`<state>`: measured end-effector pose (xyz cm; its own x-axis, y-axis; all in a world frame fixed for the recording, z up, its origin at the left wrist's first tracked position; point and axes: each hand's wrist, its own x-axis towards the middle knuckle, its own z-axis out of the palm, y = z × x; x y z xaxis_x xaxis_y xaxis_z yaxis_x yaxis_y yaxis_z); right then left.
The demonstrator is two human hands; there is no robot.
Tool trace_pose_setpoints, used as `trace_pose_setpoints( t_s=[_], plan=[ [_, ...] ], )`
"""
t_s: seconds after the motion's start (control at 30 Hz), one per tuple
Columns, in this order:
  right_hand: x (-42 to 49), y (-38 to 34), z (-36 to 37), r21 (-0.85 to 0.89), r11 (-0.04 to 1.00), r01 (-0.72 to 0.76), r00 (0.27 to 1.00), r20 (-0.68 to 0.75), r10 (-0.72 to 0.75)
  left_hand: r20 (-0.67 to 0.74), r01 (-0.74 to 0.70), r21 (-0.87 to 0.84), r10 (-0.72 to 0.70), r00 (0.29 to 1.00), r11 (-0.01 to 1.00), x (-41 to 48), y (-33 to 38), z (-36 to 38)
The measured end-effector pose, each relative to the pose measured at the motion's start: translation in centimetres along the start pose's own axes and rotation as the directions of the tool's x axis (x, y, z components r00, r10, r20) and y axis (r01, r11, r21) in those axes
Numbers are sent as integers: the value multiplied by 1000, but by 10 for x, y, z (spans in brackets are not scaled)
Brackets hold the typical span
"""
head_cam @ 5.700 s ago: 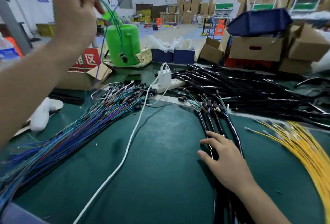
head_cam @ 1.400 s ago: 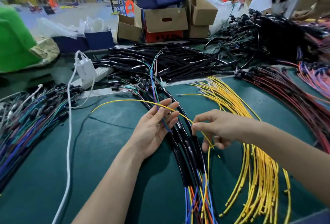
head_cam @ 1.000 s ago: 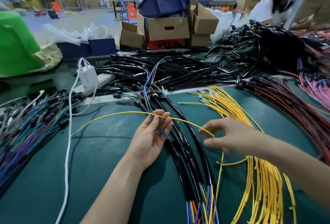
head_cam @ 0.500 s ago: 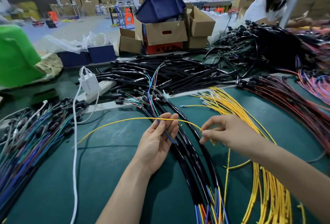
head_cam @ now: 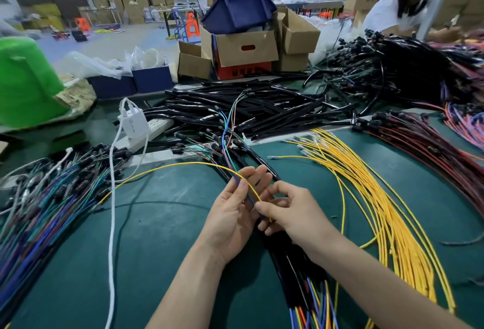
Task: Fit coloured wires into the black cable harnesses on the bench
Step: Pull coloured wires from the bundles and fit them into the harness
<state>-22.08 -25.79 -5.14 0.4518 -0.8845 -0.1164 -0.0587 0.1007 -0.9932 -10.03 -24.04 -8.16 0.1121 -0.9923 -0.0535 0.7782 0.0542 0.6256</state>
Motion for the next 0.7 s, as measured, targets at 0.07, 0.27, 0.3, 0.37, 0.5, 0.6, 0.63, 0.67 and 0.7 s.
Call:
trace_pose_setpoints(
  t_s=[0.07, 0.27, 0.3, 0.37, 0.5, 0.6, 0.63, 0.67, 0.7],
  plan=[
    [-1, 1, -1, 68, 998, -11, 1000, 2, 11, 9, 4, -23, -4, 1000, 1000, 0, 0, 1],
    [-1, 5, -2, 241, 969, -48, 997, -47, 61, -47, -52, -59, 50, 998, 997, 0, -2, 0],
    [0, 5, -2, 282, 958, -54, 996, -56, 73, -44, -60, -50, 57, 997, 997, 0, -2, 0],
    [1, 5, -4, 362, 931, -56, 992, -83, 92, -32, -60, -30, 59, 998, 998, -1, -2, 1],
    [0, 2, -9, 397, 917, -27, 993, -98, 72, -74, -78, 53, 82, 994, 996, -2, -3, 2],
    [-3, 0, -10, 235, 971, 44, 994, -111, -18, -110, -101, 80, 110, 988, 992, -1, -3, 3],
    [-4, 0, -10, 171, 983, 68, 991, -122, -47, -117, -109, 94, 120, 986, 990, -1, -3, 4],
    [-4, -1, -11, 111, 990, 85, 989, -130, -70, -121, -118, 108, 131, 984, 987, -1, -4, 4],
    [-3, -2, -13, 59, 994, 94, 988, -131, -86, -120, -129, 120, 143, 982, 984, -1, -5, 5]
  ],
)
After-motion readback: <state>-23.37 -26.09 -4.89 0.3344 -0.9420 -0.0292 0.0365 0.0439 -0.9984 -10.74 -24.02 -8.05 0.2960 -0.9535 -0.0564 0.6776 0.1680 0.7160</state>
